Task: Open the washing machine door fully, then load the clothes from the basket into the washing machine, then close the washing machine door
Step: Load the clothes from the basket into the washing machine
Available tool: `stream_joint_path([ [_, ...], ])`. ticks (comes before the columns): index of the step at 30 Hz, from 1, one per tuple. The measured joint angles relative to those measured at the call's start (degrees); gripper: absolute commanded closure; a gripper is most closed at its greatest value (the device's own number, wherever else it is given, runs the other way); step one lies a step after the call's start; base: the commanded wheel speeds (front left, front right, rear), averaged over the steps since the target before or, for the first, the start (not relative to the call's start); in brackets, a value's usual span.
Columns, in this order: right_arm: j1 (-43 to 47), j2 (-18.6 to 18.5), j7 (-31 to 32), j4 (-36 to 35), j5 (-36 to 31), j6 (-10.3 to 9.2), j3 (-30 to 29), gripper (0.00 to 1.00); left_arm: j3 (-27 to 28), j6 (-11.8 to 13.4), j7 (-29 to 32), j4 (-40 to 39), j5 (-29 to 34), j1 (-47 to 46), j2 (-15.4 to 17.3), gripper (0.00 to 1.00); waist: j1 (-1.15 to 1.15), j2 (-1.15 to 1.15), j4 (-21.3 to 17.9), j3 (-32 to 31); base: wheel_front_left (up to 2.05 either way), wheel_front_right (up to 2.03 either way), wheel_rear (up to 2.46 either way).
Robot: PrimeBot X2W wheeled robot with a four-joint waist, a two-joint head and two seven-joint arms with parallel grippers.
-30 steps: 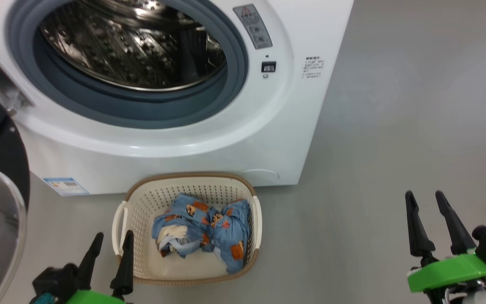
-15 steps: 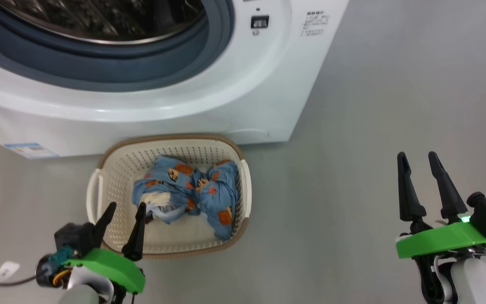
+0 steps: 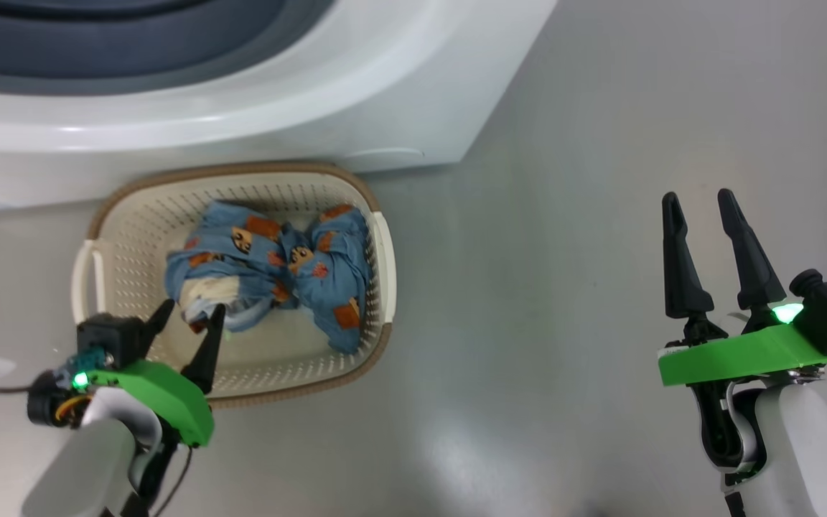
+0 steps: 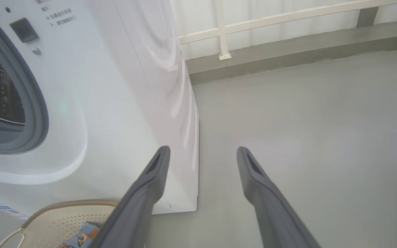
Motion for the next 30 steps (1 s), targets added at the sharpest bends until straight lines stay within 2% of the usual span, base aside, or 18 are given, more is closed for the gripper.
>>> stream_joint_path([
  [7,-1.32,0.19,-0.01,-0.88,-0.31,0.00,0.41,0.00,-6.08,0.00,1.20,6.57,-2.05,-6.97,1.68,0.00,0.00,0.00,-1.59,4.73,0.00,0.00,0.00],
  [20,-4.68,0.26,-0.07,-3.30,1.35,0.00,2.42,0.00,-14.25,0.00,5.78,11.59,-6.95,-15.26,5.64,0.00,0.00,0.00,-4.51,11.37,0.00,0.00,0.00],
  [30,-5.76,0.29,-0.07,-4.94,1.63,0.00,2.66,0.00,-17.94,0.00,8.77,15.50,-8.62,-20.40,7.34,0.00,0.00,0.00,-6.29,14.78,0.00,0.00,0.00],
])
